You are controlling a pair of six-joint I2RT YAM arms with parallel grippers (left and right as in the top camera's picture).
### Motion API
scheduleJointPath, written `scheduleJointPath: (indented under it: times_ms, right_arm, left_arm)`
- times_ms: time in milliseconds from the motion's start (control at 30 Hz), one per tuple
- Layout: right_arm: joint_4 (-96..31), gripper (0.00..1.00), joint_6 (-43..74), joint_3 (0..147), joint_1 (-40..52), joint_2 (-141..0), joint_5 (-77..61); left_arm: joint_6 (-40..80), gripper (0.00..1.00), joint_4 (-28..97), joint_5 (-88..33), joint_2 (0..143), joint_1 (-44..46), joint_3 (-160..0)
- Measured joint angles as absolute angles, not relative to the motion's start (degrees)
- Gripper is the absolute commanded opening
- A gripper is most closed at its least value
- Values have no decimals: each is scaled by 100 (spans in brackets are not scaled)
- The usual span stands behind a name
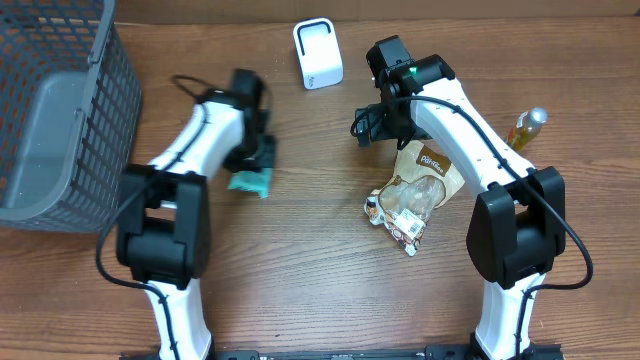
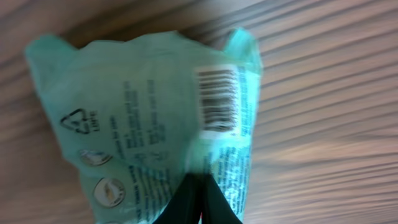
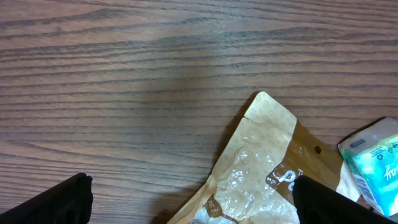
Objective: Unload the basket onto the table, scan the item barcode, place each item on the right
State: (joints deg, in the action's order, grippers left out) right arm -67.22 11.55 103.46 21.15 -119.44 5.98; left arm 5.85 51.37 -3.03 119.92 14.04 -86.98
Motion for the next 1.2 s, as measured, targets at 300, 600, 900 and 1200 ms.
scheduleJointPath:
  times_ms: [300,600,900,1200]
  right_arm:
    - [-6724,100,1155,10346,2115,-11944,600]
    - [-6724,100,1153,10346,2115,-11944,602]
    - [-6722,100,1155,10346,2112,-11944,600]
    - [-6724,100,1155,10346,2115,-11944,602]
  left_arm:
    - [867,9,5529,-626,12178,2252,-9301]
    - [1614,4,6447,-753,12195,2189,-9856]
    - [1684,4,6460,-145,12202,2185,-9161]
    - [1688,4,5474,1568,12202,1844,-9159]
